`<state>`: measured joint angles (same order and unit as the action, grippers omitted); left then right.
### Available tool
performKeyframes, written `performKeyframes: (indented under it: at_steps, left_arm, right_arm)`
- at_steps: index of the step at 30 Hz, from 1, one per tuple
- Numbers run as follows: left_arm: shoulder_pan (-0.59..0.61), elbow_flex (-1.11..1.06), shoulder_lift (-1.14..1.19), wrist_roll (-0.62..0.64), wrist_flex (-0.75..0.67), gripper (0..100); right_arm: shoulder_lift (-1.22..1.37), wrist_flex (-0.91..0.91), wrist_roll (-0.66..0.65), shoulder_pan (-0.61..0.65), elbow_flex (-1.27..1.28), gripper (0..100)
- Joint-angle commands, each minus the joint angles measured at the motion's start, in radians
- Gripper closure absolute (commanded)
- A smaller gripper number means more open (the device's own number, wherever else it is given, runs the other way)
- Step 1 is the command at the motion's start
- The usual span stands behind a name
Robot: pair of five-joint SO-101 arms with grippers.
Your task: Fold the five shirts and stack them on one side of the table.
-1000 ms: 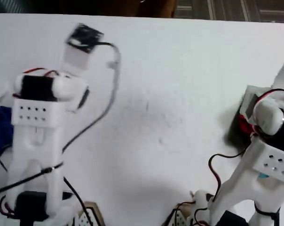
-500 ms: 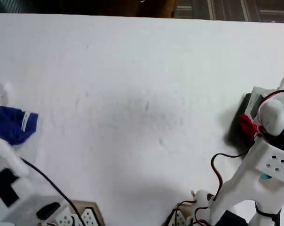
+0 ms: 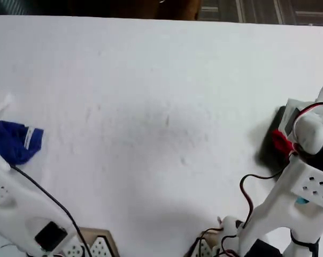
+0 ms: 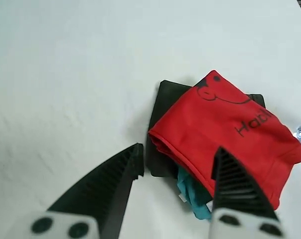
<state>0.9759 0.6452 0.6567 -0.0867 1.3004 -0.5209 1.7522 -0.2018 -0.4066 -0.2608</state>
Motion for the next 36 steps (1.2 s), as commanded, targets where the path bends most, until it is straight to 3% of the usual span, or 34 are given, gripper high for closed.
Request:
performKeyframes:
  at_steps: [1, 4, 7, 12, 15, 17, 20, 22, 26, 36]
  left_arm:
    - [-0.017, 0.139, 0.063, 0.008, 0.044, 85]
    - [-0.031, 0.213, 0.141, 0.009, 0.097, 88]
    - [-0.052, 0.271, 0.206, 0.018, 0.143, 98]
    - [-0.087, 0.384, 0.247, 0.146, 0.285, 98]
    - [-0.17, 0.486, 0.245, 0.15, 0.416, 98]
    - [-0.244, 0.567, 0.245, 0.15, 0.496, 98]
    - [-0.339, 0.582, 0.204, 0.144, 0.493, 98]
    - [-0.414, 0.553, 0.143, 0.075, 0.493, 98]
    - [-0.583, 0.426, -0.037, -0.032, 0.491, 98]
    - [-1.143, 0.01, -0.562, -0.222, 0.486, 98]
  right_arm:
    - [-0.008, 0.016, -0.032, -0.007, -0.034, 76.9]
    - [-0.008, 0.016, -0.032, -0.008, -0.035, 76.9]
    - [-0.008, 0.015, -0.032, -0.004, -0.035, 76.9]
    - [-0.008, 0.012, -0.032, -0.007, -0.035, 76.9]
    - [-0.008, 0.012, -0.032, -0.008, -0.035, 76.9]
    - [-0.008, 0.012, -0.032, -0.008, -0.035, 76.9]
    - [-0.008, 0.013, -0.032, -0.008, -0.035, 76.9]
    - [-0.008, 0.015, -0.032, -0.01, -0.035, 76.9]
    - [-0.008, 0.015, -0.032, -0.01, -0.035, 76.9]
    - [-0.008, 0.015, -0.032, -0.012, -0.035, 76.9]
